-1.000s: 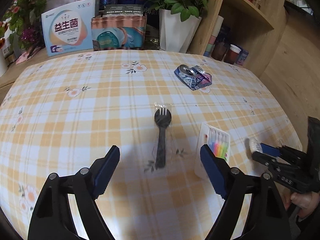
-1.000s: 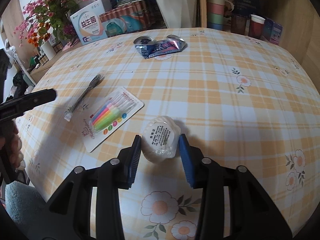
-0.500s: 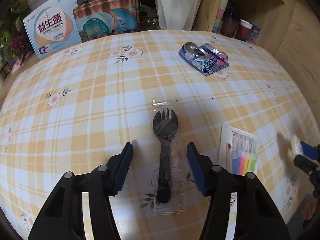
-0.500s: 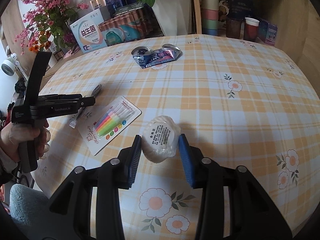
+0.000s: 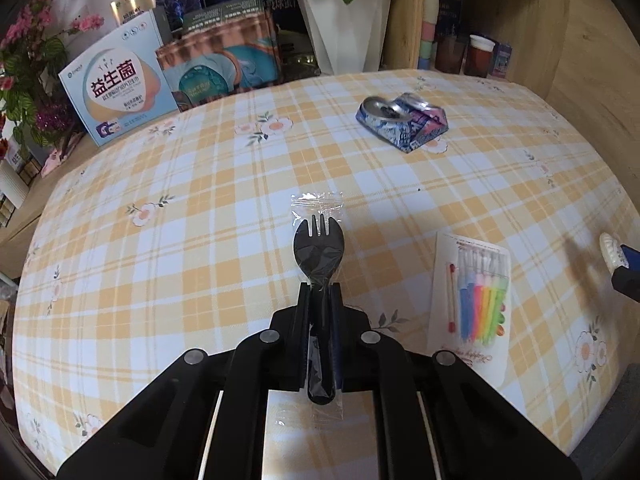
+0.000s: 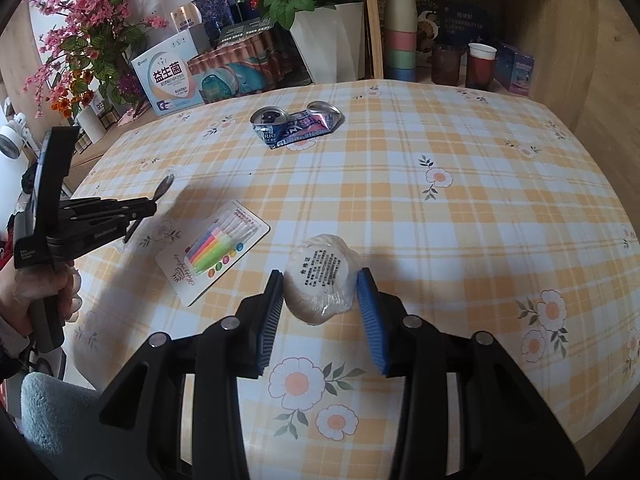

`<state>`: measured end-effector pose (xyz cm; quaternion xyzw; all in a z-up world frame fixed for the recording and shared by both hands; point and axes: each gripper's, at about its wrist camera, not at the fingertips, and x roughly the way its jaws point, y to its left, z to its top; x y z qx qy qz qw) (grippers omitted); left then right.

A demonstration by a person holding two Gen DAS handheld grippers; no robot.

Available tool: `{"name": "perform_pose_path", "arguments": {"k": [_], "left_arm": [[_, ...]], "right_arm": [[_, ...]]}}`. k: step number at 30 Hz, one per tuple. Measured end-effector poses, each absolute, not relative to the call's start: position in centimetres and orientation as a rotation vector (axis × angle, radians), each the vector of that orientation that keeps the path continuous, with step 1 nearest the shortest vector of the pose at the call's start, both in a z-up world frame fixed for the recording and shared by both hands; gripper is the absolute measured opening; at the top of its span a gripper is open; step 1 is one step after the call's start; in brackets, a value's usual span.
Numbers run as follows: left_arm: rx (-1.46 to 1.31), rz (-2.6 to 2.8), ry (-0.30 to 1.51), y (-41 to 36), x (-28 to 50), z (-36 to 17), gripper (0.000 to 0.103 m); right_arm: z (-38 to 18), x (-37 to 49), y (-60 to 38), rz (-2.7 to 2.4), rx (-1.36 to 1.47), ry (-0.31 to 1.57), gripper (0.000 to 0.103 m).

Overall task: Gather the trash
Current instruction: 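Carry the fork and white packet over the bin with both tools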

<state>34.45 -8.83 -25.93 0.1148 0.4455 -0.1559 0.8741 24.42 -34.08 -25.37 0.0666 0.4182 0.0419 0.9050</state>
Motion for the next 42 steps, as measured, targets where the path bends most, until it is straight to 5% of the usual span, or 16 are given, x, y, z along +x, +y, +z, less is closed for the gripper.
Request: {"name": "perform_pose_path", "arguments": {"k": [24,42], "left_arm": [[0.063,-0.399,0.793,-4.4,15.7,-15.8,0.009],[-0.079,-0.534,0.943,-3.5,3.1,-21.1,0.009]], "right_arm": [[-18.1,15.2,-30.1,0.171,0.110,0.725,0.040],[-17.4,6.9,-27.7,0.197,0.114,0.677,0.040]]}}
